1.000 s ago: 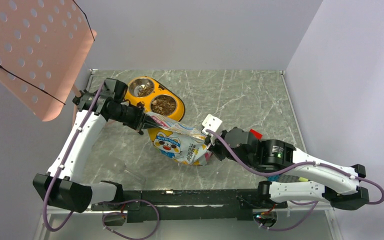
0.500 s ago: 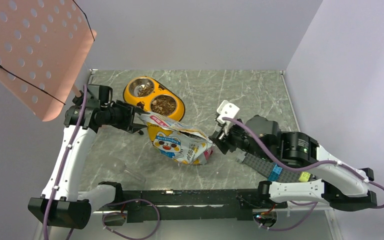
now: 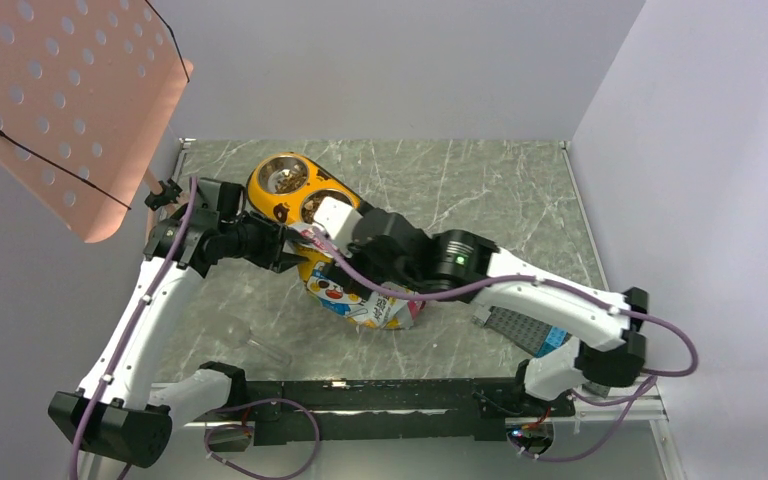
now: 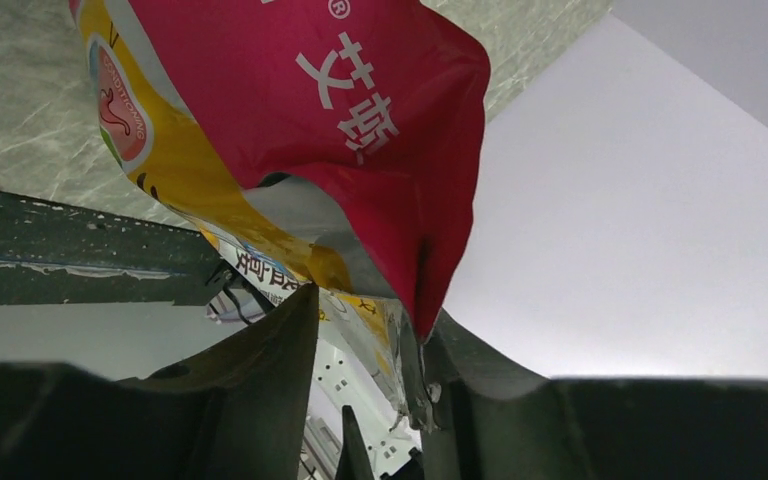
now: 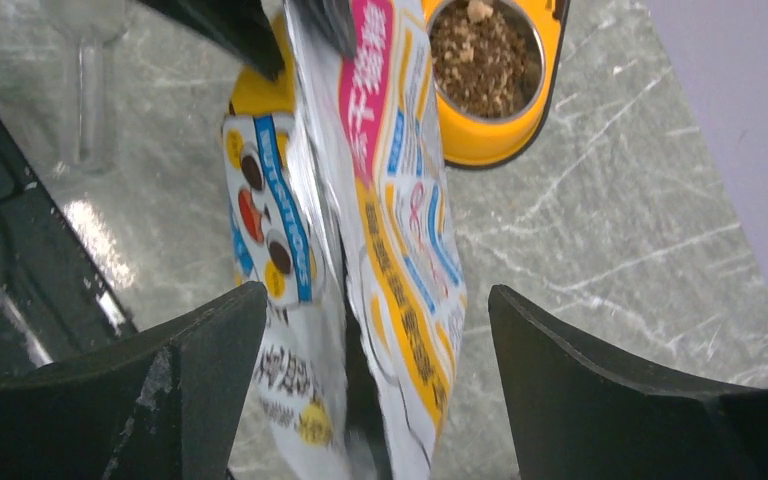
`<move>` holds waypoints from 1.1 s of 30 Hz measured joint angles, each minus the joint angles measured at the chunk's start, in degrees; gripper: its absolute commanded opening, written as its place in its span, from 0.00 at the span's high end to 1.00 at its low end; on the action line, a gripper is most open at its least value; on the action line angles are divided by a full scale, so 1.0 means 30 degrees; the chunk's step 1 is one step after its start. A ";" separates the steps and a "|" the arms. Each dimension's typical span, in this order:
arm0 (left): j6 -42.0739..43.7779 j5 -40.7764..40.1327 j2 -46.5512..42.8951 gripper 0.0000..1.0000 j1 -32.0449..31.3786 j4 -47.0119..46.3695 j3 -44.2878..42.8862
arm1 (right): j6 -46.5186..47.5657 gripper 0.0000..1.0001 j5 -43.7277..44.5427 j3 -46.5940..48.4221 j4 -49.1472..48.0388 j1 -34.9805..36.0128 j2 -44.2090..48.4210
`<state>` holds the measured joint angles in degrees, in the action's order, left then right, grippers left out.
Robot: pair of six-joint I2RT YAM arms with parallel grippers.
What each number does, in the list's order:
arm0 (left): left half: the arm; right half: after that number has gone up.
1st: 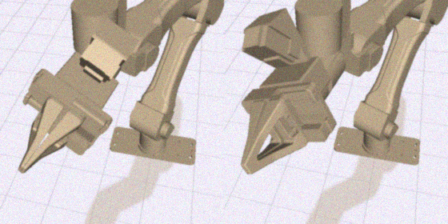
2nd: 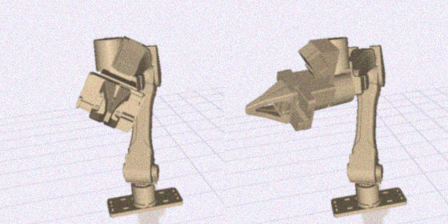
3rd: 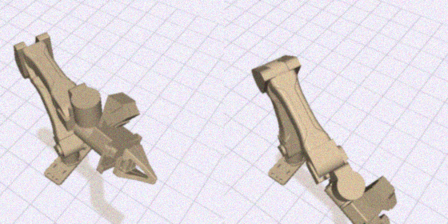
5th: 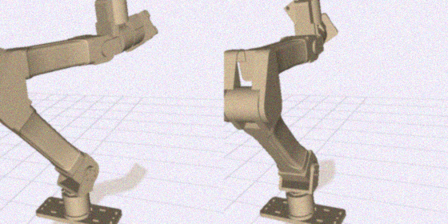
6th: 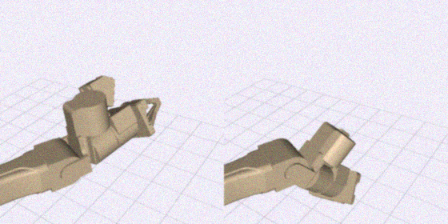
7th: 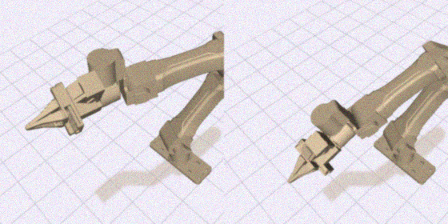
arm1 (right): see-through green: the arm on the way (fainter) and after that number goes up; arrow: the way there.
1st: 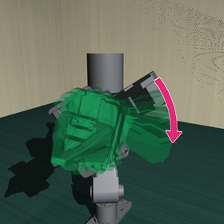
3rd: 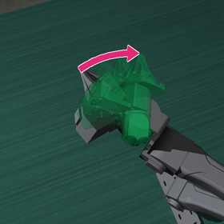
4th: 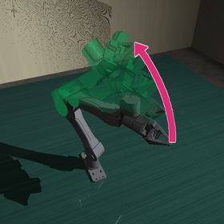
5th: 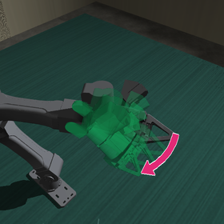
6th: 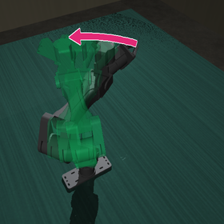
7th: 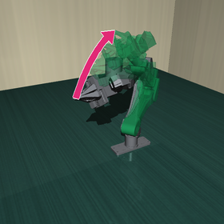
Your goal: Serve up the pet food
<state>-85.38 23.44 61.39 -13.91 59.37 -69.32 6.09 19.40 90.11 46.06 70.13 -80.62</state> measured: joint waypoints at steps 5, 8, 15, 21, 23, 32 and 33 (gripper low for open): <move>0.0095 -0.0656 0.0240 0.76 -0.0153 0.0029 -0.0124 | 0.0882 0.18 -0.0124 0.2812 -0.0109 -0.0036 -0.3388; 0.0146 -0.1035 0.0248 0.83 -0.0182 0.0007 -0.0342 | 0.1005 0.25 -0.0306 0.3271 -0.0284 -0.0036 -0.4575; 0.0131 -0.1268 0.0444 1.00 -0.0175 -0.0335 -0.0423 | 0.1355 1.00 0.0627 0.3708 -0.1005 -0.0029 -0.6018; 0.0036 -0.1202 0.1479 1.00 0.0036 0.0656 -0.1581 | 0.0867 0.90 0.1384 0.3832 -0.1042 0.0058 -0.6302; 0.0146 -0.0896 0.2091 1.00 0.0291 0.1479 -0.2229 | 0.0590 0.66 0.1377 0.3687 -0.1202 0.0058 -0.6266; 0.1202 -0.0787 0.3803 1.00 0.0692 0.3155 -0.4269 | -0.0175 1.00 0.1698 0.1858 0.0204 -0.0197 -0.4801; 0.1239 -0.0787 0.3840 1.00 0.0692 0.3264 -0.4306 | -0.0255 1.00 0.1668 0.1829 0.0204 -0.0182 -0.4801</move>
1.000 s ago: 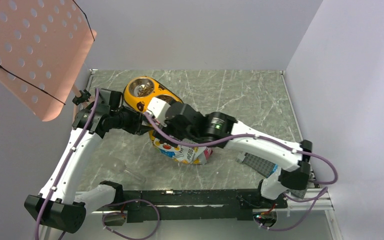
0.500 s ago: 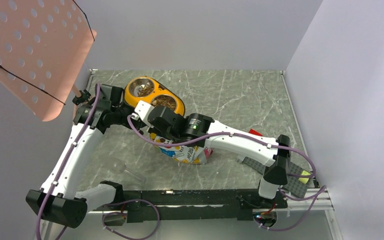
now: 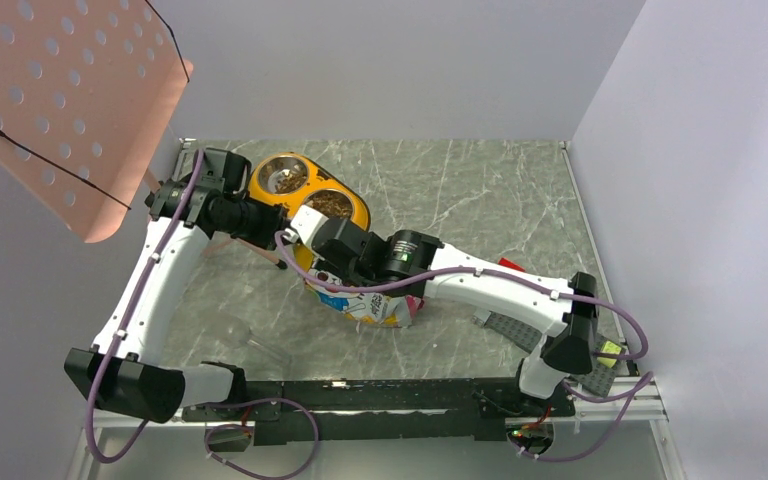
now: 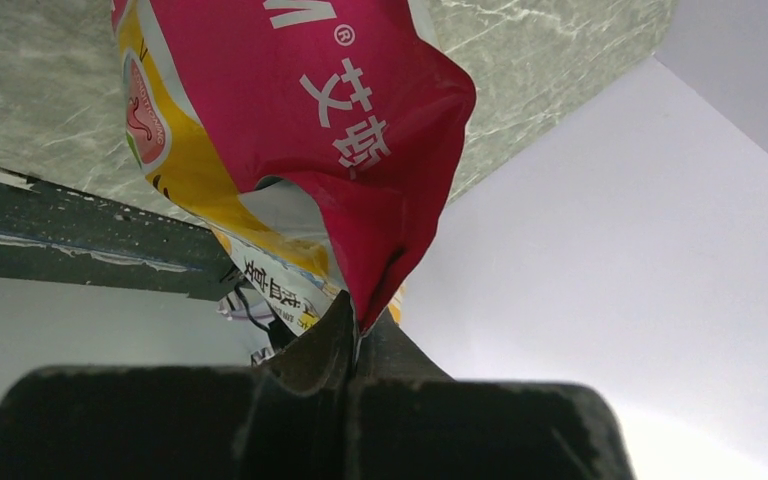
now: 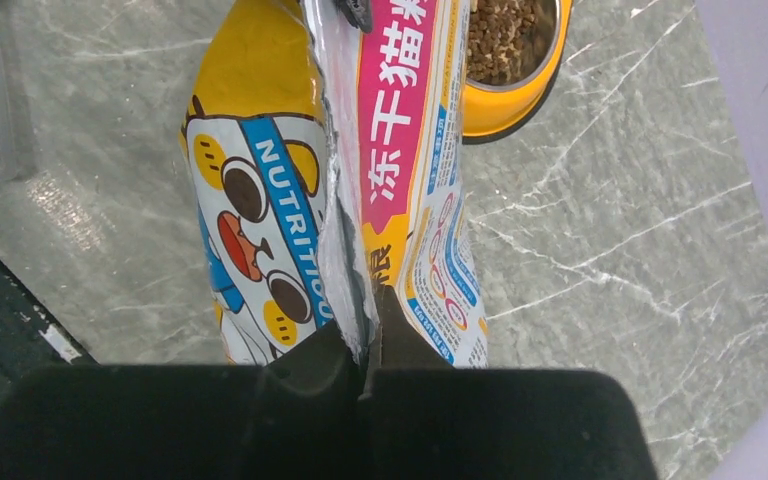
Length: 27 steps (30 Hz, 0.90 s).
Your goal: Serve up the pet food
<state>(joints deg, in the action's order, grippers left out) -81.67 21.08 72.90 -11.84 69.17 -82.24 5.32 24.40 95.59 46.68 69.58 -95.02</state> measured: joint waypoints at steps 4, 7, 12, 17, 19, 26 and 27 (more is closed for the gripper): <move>0.0102 0.0182 0.0015 1.00 0.0000 0.0255 -0.0066 | -0.0656 0.83 -0.0175 -0.0648 -0.0240 -0.0022 0.0466; 0.0277 0.0379 0.0095 1.00 0.0051 0.0488 -0.0226 | -0.1413 0.77 0.0051 -0.1989 -0.0736 -0.0036 0.1566; 0.0452 0.0481 0.0474 1.00 0.0138 0.0634 -0.0561 | -0.2106 1.00 0.0481 -0.4029 -0.0066 -0.0066 0.4517; 0.0503 0.0750 0.0495 1.00 0.0138 0.0721 -0.0576 | -0.2127 1.00 -0.0204 -0.4976 -0.0619 -0.0211 0.5391; 0.0510 0.1020 0.0495 1.00 0.0131 0.0772 -0.0634 | -0.2288 0.92 -0.1268 -0.5406 -0.0933 -0.0714 0.5909; 0.0641 0.1056 0.0685 1.00 0.0240 0.0714 -0.0743 | -0.2798 1.00 -0.2601 -0.6615 -0.0699 -0.1902 0.8116; 0.0641 0.1071 0.0685 1.00 0.0240 0.0707 -0.0743 | -0.2783 1.00 -0.2667 -0.6725 -0.0634 -0.1916 0.8335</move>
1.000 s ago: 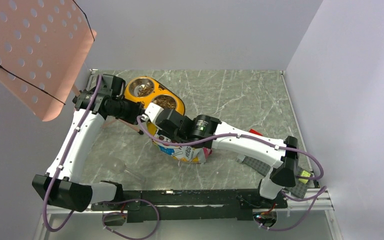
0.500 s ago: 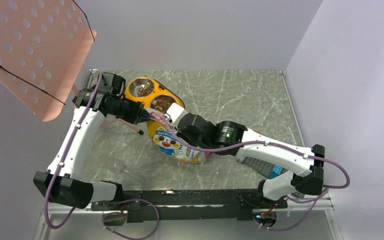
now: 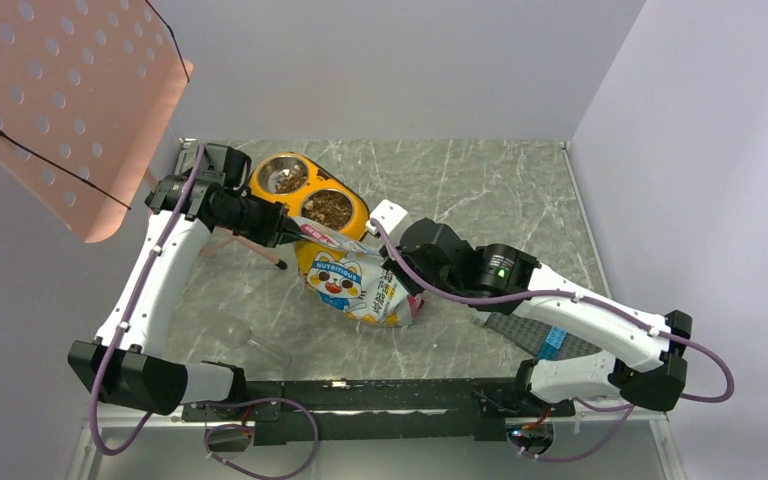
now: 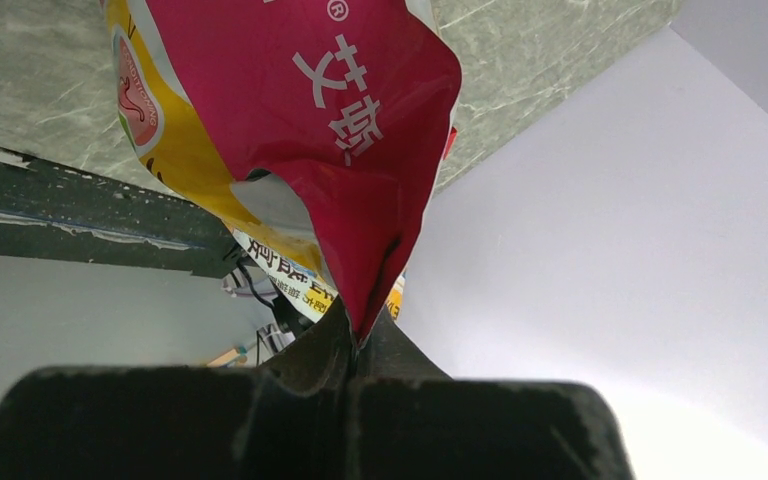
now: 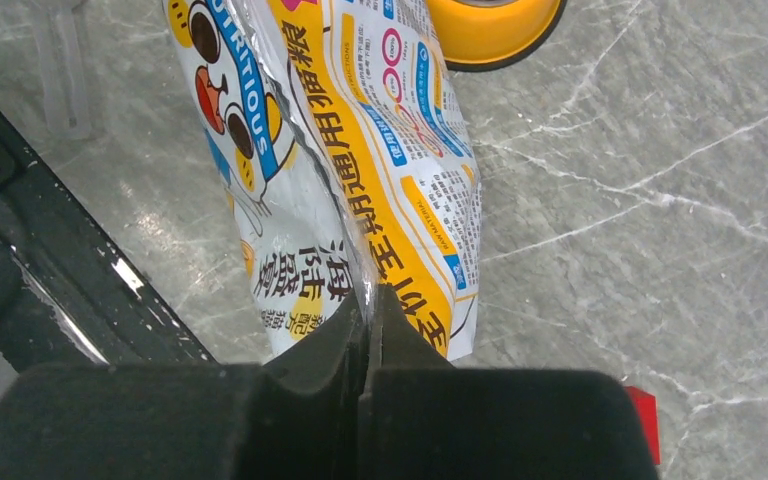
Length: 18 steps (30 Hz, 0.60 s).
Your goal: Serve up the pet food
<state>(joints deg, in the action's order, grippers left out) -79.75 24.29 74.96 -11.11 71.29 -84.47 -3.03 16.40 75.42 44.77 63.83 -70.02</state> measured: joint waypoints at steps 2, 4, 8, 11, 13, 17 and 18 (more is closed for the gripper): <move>0.0015 0.0022 0.0000 1.00 0.0000 0.0007 0.0000 | 0.0087 1.00 -0.0029 -0.0219 -0.0102 0.0000 0.0124; 0.0015 0.0087 0.0000 1.00 0.0000 0.0029 0.0000 | 0.0160 1.00 -0.0168 -0.0546 -0.0415 0.0000 0.0415; 0.0022 0.0175 0.0000 1.00 0.0000 0.0029 -0.0007 | 0.0051 0.79 -0.0510 -0.0794 -0.0634 -0.0284 0.0634; 0.0066 0.0109 0.0000 1.00 0.0051 0.0029 -0.0007 | -0.0036 0.77 -0.0721 -0.0962 -0.0401 -0.0656 0.1064; 0.0073 0.0095 0.0000 1.00 0.0160 0.0044 -0.0007 | -0.0029 1.00 -0.0597 -0.1297 0.0022 -0.0816 0.1800; 0.0066 0.0109 0.0000 1.00 0.0197 0.0066 -0.0007 | 0.0146 1.00 -0.0780 -0.1698 0.0204 -0.0882 0.2492; 0.0066 0.0109 0.0000 1.00 0.0197 0.0102 -0.0007 | 0.0284 1.00 -0.0896 -0.1741 0.0146 -0.0882 0.2565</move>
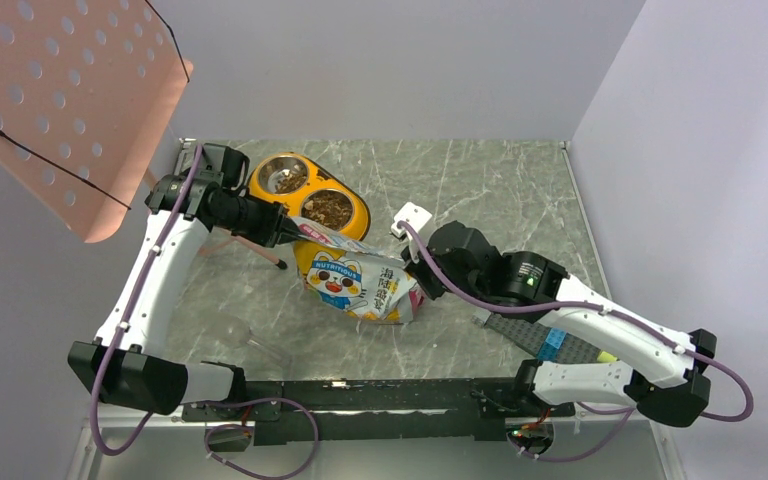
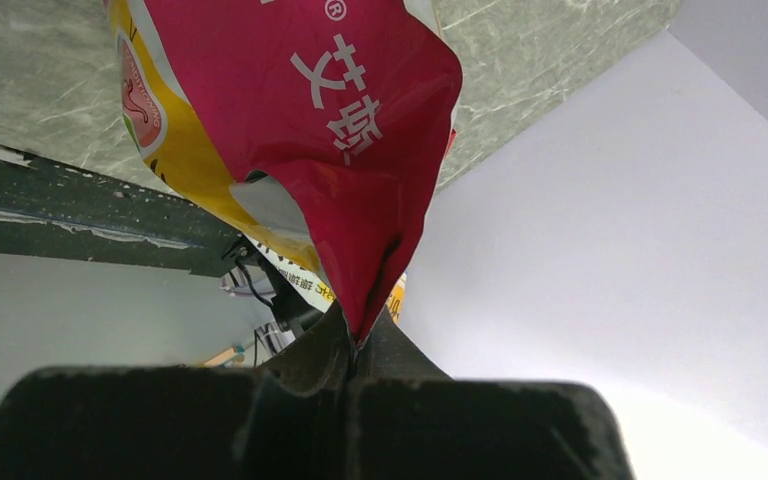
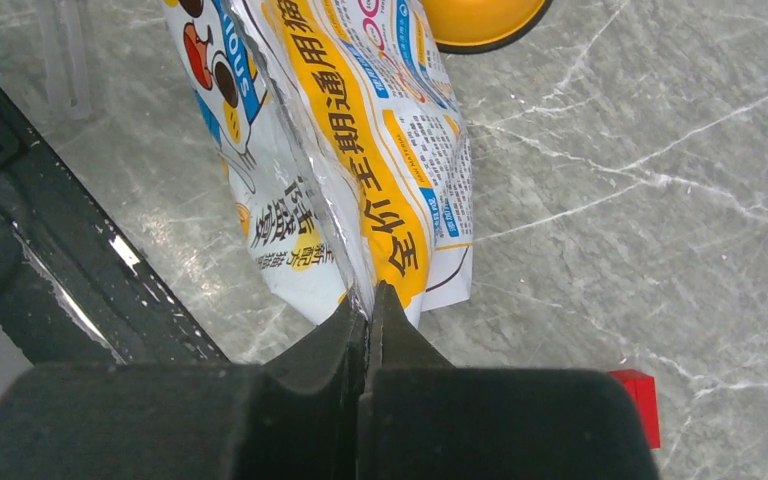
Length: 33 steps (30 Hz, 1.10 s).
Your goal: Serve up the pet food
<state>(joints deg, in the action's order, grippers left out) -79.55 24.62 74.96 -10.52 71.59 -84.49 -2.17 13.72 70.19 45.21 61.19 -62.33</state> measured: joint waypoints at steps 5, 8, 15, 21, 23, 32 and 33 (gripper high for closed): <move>0.0007 0.0007 0.0000 1.00 0.0000 0.0131 -0.0029 | 0.0328 0.97 -0.0350 -0.0146 -0.0109 0.0007 0.0160; 0.0007 0.0058 -0.0015 0.87 0.0022 0.0102 -0.0022 | 0.0612 0.59 -0.0794 -0.0146 -0.0175 -0.0022 0.0248; -0.0605 -0.0430 -0.1333 0.35 -0.0095 -0.2331 0.1275 | 0.1377 0.44 -0.1035 -0.0087 0.1064 -0.0255 0.1137; -0.1523 -0.1749 -0.1829 0.36 -0.4240 -0.3810 0.1260 | 0.2215 0.42 0.0219 0.0306 0.0466 0.1093 -0.0583; -0.2033 -0.2033 -0.1843 0.42 -0.5581 -0.4262 0.1406 | 0.2521 0.42 0.0896 0.0401 0.0036 0.1829 -0.1209; -0.3483 -0.3096 -0.2310 0.68 -0.6768 -0.5887 0.3512 | 0.4277 0.98 0.7410 0.0962 -0.3548 0.4677 -0.3898; -0.3497 -0.3184 -0.2317 0.73 -0.6827 -0.5938 0.3512 | 0.4656 1.00 0.8087 0.1056 -0.4051 0.4801 -0.4204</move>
<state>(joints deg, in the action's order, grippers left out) -90.04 15.07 68.01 -31.00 53.78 -73.95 11.79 37.98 73.36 33.06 75.59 -74.94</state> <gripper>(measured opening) 0.369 0.407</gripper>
